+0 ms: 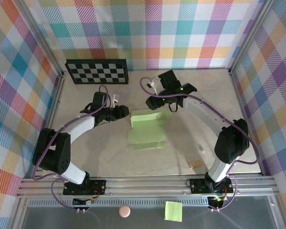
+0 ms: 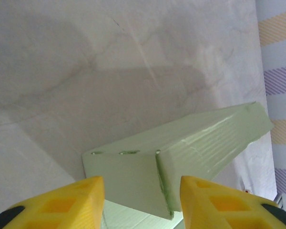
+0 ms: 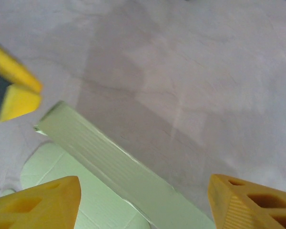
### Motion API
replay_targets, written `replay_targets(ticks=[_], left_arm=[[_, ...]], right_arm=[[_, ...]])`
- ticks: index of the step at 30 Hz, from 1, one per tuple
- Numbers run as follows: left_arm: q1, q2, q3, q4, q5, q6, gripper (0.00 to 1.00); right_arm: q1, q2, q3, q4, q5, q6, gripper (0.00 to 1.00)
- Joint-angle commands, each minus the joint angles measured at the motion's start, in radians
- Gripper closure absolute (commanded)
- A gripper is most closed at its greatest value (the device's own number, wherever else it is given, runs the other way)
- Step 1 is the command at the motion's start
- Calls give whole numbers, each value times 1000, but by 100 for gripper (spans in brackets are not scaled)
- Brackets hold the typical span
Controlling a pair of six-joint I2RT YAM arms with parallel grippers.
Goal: Fold the paper box
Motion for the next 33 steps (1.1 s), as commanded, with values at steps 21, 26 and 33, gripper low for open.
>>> replay_targets(ticks=[21,26,33], left_arm=[[-45,52,-27,15,36,-9,71],[-45,63,-39,31,29,-20,72],[-45,76,-25,11,31,-5,72]], right_arm=[[-23,-11,-49,-77,-6,427,36],[-27,20,-62,-90,-73,470,35],[-46,87,-77,-87,-96,497,35]])
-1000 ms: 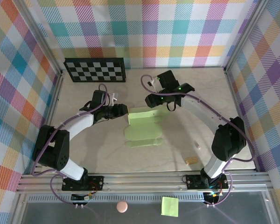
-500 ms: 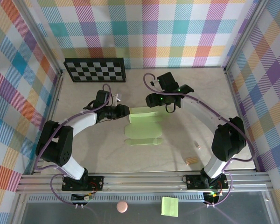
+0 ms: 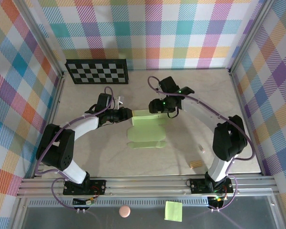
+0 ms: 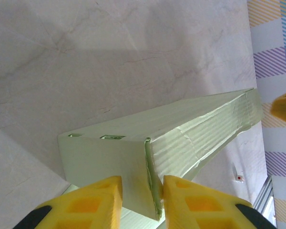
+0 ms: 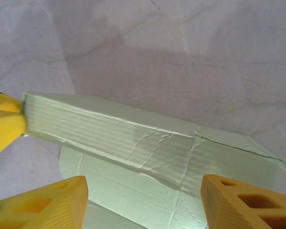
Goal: Fold the paper box
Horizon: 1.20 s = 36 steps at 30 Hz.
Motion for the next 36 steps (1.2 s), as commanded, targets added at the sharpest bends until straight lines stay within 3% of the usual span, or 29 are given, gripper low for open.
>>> replay_targets(ticks=[1,5,19,24,29,33,36], left_arm=[[-7,16,-13,-60,-23,6,72],[-6,23,-1,-75,-18,16,72],[-7,33,6,-72,-21,16,74],[-7,34,5,-70,-25,15,74],[-7,34,6,-69,-31,12,75],[-7,37,8,-78,-31,13,75],[-6,36,-6,-48,-36,-3,76]], right_arm=[[-18,31,-11,-17,-24,34,35],[-33,49,-39,20,-49,45,36],[-130,27,-196,319,-352,201,51],[-142,26,-235,390,-408,247,65],[-144,23,-252,398,-391,255,86],[-147,23,-255,381,-367,249,85],[-148,0,-262,359,-329,236,69]])
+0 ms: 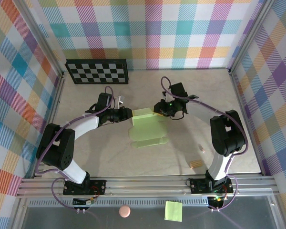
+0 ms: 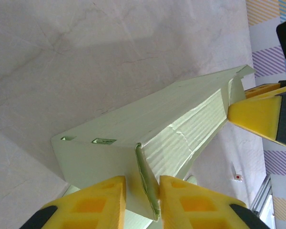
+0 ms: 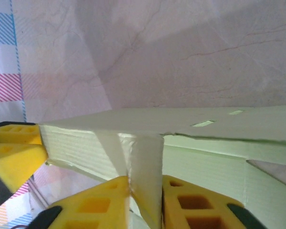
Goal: Fold the paper box
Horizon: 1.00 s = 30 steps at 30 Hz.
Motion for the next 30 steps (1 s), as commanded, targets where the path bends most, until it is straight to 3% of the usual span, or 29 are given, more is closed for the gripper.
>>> replay_targets(ticks=[1,4,12,30], left_arm=[[-4,32,-13,-47,-39,-5,76],[-4,28,-24,-22,-47,-21,76],[4,25,-26,1,-22,-41,76],[49,-2,-51,-1,3,-36,78]], right_arm=[[-10,-52,-26,-38,64,-15,64],[-13,-114,-70,-41,120,-21,54],[-50,-215,-244,52,192,16,47],[-79,-35,-297,330,94,109,41]])
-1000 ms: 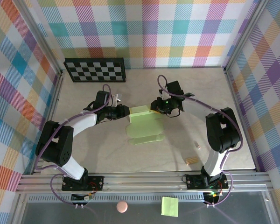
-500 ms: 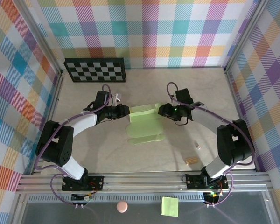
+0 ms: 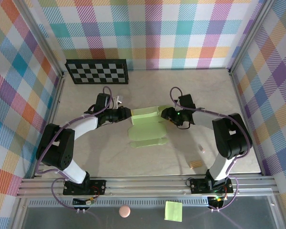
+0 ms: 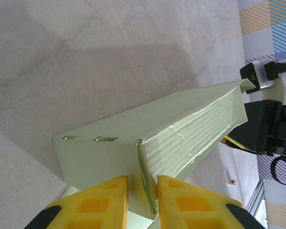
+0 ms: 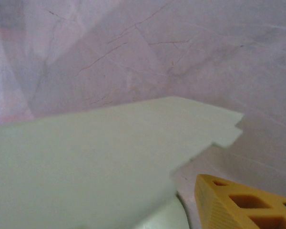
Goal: Fold the paper box
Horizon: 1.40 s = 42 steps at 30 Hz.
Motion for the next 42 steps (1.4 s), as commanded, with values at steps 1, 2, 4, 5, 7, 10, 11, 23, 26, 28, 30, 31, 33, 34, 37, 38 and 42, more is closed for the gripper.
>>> replay_targets(ticks=[1,2,4,5,7,10,11,23,26,28,30,31,33,34,37,38,42], left_arm=[[15,1,-30,-46,-23,-11,78],[16,2,-36,-32,-22,-17,78],[17,12,-31,-29,-9,-20,79],[18,15,-25,-43,-9,-18,79],[20,15,-30,-37,-22,-24,79],[24,19,-35,-13,-14,-39,80],[25,20,-31,-24,-14,-39,81],[43,5,-53,-3,-23,-59,83],[45,6,-64,26,-22,-72,83],[48,11,-61,23,-13,-76,83],[49,7,-71,36,-21,-82,83],[50,7,-77,44,-23,-86,83],[54,7,-78,43,-18,-89,84],[54,5,-78,41,-18,-89,84],[56,-3,-85,43,-26,-91,84],[58,-4,-85,41,-28,-91,84],[60,-2,-86,48,-25,-96,84]], right_arm=[[-7,21,-9,81,-28,28,41],[-7,23,-11,84,-24,29,41],[-7,28,-14,82,-7,34,41],[-7,29,-16,83,-1,40,40],[-8,34,-18,93,-5,40,38],[-7,42,-24,110,-13,52,38],[-8,43,-26,114,-15,55,38],[-7,62,-44,198,-44,95,36],[-8,60,-53,228,-69,105,36],[-7,57,-57,237,-78,112,36],[-8,56,-57,235,-76,113,36],[-7,56,-56,226,-68,113,36],[-8,55,-54,204,-48,113,36],[-7,58,-54,207,-51,114,36],[-7,72,-55,242,-85,132,37],[-7,72,-60,250,-84,141,37],[-7,61,-78,295,-97,162,37]])
